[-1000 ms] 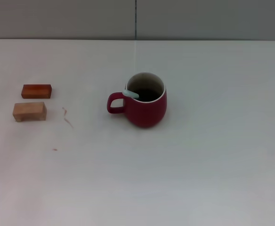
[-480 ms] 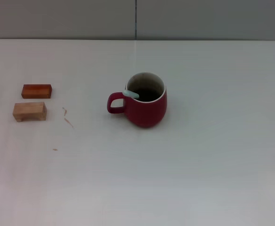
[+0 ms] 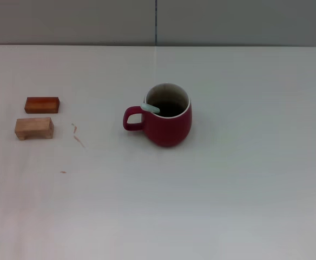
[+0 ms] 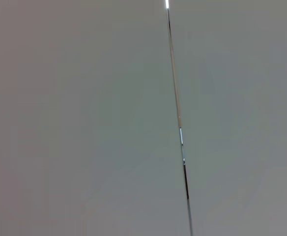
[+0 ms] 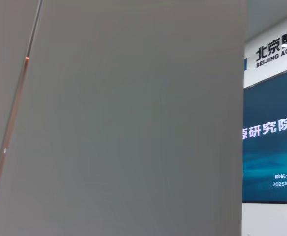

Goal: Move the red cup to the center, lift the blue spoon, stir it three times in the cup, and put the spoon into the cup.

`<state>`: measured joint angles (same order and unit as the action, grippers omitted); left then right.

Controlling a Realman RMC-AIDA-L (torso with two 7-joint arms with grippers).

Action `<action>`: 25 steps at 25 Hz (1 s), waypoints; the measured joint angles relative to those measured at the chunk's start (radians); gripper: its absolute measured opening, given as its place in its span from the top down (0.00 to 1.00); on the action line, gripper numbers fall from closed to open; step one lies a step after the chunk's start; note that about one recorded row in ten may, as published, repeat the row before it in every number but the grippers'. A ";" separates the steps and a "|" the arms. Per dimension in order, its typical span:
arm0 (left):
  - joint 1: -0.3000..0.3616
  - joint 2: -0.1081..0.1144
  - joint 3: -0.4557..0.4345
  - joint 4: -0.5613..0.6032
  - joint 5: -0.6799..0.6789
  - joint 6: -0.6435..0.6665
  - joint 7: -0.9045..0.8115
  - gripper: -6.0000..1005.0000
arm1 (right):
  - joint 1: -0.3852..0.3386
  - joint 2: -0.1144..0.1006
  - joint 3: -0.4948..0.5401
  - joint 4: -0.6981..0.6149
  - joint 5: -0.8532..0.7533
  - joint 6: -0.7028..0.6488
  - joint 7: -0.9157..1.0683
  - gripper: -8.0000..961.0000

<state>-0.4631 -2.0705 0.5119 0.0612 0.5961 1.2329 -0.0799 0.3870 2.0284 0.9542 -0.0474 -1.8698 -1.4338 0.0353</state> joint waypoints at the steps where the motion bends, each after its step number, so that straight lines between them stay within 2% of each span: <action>1: 0.001 0.000 0.000 -0.003 0.000 -0.003 0.000 0.60 | 0.001 0.000 0.007 0.000 0.000 0.001 0.000 0.42; 25: 0.004 0.003 -0.013 -0.021 -0.004 -0.045 -0.012 0.60 | 0.005 0.004 0.045 0.007 0.002 -0.007 0.004 0.42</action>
<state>-0.4596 -2.0677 0.4985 0.0399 0.5920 1.1876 -0.0914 0.3922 2.0320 0.9987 -0.0405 -1.8682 -1.4408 0.0391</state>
